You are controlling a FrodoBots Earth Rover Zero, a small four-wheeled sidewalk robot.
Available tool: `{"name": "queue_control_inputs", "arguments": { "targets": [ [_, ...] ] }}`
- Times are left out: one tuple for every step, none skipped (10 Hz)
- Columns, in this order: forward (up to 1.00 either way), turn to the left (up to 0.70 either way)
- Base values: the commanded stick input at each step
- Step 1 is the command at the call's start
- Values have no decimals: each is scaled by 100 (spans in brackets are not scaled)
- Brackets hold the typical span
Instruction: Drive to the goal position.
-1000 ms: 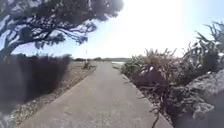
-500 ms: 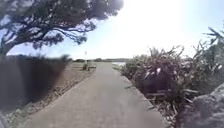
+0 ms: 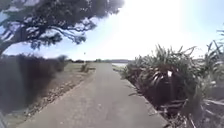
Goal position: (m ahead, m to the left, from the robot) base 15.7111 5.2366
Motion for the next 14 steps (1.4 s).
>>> {"name": "queue_control_inputs", "arguments": {
  "targets": [
    [70, 0],
    [70, 0],
    [70, 0],
    [70, 0],
    [70, 0],
    [70, 0],
    [70, 0],
    [70, 0],
    [70, 0],
    [70, 0],
    [70, 0],
    [70, 0],
    [70, 0],
    [70, 0]
  ]
}}
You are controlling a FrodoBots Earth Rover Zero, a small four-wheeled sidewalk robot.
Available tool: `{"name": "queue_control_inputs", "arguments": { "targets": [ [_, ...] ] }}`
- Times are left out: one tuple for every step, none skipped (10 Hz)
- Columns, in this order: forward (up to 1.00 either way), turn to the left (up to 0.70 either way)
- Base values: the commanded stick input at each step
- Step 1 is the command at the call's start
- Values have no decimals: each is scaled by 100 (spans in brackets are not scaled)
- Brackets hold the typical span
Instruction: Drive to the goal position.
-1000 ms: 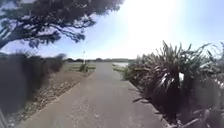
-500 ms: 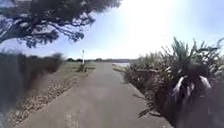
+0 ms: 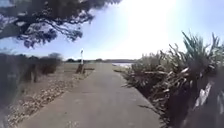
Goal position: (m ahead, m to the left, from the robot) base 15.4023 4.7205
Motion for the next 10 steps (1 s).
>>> {"name": "queue_control_inputs", "arguments": {
  "targets": [
    [70, 0],
    [70, 0],
    [70, 0],
    [70, 0],
    [70, 0],
    [70, 0],
    [70, 0],
    [70, 10],
    [70, 26],
    [70, 11]
  ]
}}
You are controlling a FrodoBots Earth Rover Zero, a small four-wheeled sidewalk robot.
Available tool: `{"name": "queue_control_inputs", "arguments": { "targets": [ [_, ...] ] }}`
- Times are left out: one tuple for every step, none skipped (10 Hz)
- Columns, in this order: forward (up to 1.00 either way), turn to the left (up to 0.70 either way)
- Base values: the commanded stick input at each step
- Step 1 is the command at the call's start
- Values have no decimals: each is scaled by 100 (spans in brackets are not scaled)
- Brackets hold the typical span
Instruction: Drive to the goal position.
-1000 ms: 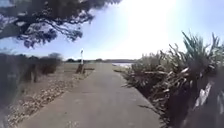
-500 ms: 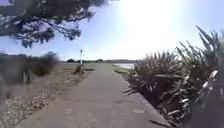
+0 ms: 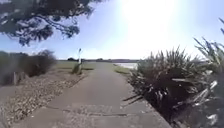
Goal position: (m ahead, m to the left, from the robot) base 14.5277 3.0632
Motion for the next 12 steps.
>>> {"name": "queue_control_inputs", "arguments": {
  "targets": [
    [70, 0],
    [70, 0],
    [70, 0],
    [70, 0],
    [70, 0],
    [70, 0],
    [70, 0],
    [70, 0],
    [70, 0],
    [70, 0],
    [70, 0],
    [70, -17]
  ]
}}
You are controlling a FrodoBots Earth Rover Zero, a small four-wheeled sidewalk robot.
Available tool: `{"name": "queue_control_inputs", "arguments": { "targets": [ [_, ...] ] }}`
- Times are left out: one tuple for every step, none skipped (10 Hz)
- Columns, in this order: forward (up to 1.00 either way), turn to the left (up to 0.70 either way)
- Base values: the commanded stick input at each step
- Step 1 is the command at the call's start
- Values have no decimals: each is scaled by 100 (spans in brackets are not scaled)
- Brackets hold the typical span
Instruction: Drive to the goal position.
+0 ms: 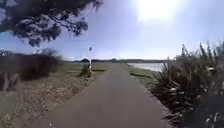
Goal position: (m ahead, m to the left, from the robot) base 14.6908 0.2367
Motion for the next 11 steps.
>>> {"name": "queue_control_inputs", "arguments": {
  "targets": [
    [70, -17],
    [70, 0],
    [70, 0],
    [70, 0],
    [70, 0],
    [70, 0],
    [70, 0],
    [70, 0],
    [70, 0],
    [70, 0],
    [70, 0]
  ]
}}
